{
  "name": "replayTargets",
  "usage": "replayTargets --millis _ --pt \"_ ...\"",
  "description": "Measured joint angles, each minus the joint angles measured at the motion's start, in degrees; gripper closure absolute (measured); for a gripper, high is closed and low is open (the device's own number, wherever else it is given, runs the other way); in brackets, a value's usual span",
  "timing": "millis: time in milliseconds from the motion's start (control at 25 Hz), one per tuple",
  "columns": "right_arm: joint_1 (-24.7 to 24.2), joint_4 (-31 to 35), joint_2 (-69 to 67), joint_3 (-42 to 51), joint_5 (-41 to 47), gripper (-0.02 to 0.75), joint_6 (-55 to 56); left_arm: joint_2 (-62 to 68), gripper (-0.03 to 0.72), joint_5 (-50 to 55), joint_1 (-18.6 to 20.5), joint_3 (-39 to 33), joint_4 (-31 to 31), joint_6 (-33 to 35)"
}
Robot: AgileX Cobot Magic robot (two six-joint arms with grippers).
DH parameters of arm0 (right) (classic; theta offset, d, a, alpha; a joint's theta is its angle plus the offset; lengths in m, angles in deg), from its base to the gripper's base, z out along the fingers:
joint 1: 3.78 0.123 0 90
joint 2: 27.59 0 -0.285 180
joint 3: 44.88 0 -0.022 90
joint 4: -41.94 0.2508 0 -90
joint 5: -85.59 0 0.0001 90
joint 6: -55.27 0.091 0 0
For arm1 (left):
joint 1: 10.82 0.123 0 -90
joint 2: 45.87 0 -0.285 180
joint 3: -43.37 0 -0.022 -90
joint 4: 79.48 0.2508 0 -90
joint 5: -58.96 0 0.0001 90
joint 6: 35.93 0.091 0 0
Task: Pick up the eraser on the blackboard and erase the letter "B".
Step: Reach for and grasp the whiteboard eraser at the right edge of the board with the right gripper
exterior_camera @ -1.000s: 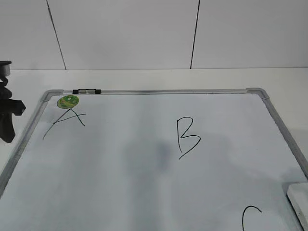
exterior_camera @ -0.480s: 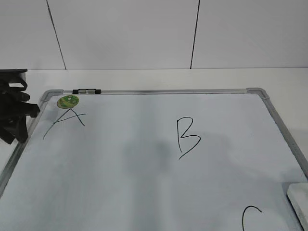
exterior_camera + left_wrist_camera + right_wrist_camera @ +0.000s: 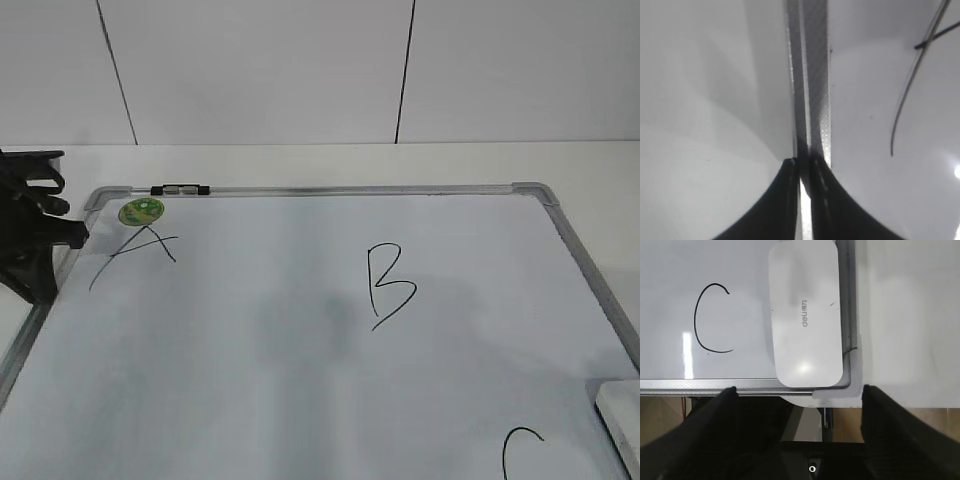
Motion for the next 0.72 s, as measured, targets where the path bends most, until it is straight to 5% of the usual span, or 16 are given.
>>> replayTargets --millis 720 --pt "0.0 0.5 -11.4 0.0 -0.3 0.092 2.2 0.0 0.669 0.1 0.0 0.1 -0.4 -0.7"
